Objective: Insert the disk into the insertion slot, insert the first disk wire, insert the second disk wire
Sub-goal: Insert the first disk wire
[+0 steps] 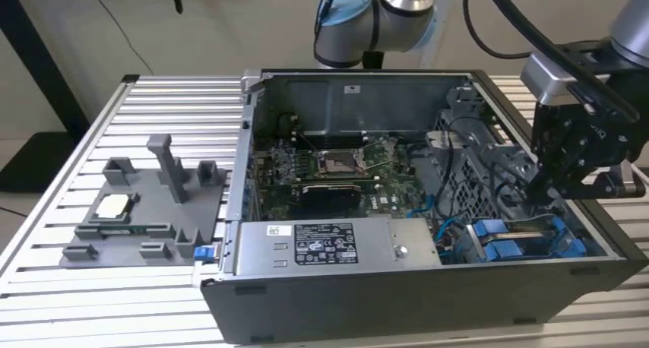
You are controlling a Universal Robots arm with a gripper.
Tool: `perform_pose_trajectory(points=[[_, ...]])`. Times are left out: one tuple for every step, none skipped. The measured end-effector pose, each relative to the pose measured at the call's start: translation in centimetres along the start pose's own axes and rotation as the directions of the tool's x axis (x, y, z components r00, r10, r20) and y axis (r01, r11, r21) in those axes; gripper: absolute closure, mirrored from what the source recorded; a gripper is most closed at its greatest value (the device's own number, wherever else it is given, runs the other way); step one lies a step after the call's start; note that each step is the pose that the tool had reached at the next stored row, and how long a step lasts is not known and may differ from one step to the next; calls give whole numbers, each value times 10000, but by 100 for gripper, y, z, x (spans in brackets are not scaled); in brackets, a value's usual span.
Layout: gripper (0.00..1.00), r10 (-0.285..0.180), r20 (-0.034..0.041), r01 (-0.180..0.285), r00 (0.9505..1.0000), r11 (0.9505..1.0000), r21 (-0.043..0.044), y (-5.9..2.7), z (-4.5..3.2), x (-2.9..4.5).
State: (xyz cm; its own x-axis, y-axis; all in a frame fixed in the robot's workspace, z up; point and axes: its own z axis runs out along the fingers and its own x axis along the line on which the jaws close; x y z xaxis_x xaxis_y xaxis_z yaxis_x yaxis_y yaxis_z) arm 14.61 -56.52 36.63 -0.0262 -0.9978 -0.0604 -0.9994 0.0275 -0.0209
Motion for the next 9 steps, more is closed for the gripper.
perform_pose_trajectory(points=[[81, -2, -2, 2, 10000, 10000, 0, -8, 8, 2], [81, -4, -11, 4, 10000, 10000, 0, -18, 15, 2], [81, -6, -22, 6, 10000, 10000, 0, -28, 22, 3], [81, -8, -33, 8, 10000, 10000, 0, -40, 29, 3], [81, -10, -40, 10, 10000, 10000, 0, -52, 38, 3], [81, -12, -49, 12, 10000, 10000, -1, -65, 46, 4], [81, -14, -56, 14, 10000, 10000, -1, -76, 56, 4], [81, -16, -62, 16, 10000, 10000, -1, -83, 65, 5], [81, -16, -67, 16, 10000, 10000, -1, -86, 74, 6]])
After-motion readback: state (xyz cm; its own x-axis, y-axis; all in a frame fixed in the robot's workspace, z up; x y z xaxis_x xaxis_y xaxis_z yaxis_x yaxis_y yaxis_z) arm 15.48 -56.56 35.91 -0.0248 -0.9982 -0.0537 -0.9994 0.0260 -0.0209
